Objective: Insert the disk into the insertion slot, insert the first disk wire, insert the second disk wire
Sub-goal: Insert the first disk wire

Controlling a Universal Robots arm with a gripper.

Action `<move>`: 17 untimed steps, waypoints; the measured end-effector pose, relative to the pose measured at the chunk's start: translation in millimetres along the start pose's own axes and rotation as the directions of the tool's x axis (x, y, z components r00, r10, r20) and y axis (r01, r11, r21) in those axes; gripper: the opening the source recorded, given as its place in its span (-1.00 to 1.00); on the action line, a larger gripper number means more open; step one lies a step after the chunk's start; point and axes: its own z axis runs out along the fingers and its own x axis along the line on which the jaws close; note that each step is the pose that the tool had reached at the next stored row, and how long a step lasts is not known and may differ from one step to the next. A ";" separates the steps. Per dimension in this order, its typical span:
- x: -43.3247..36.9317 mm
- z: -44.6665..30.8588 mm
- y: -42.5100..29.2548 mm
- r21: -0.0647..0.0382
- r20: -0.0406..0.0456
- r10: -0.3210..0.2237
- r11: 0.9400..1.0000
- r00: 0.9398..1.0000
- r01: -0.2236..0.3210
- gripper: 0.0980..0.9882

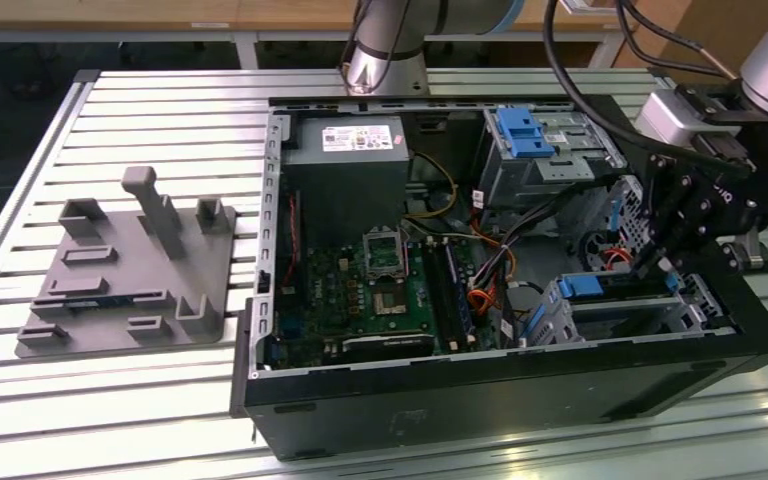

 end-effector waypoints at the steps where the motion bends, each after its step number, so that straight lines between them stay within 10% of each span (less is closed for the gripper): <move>1: 0.0 -0.2 0.0 0.000 0.000 0.000 1.000 1.000 0.000 -0.85; 10: 0.0 -0.9 0.0 0.000 0.000 0.000 1.000 1.000 0.000 -0.85; 17: 0.1 -0.5 0.0 0.000 0.016 0.000 1.000 1.000 0.000 -0.85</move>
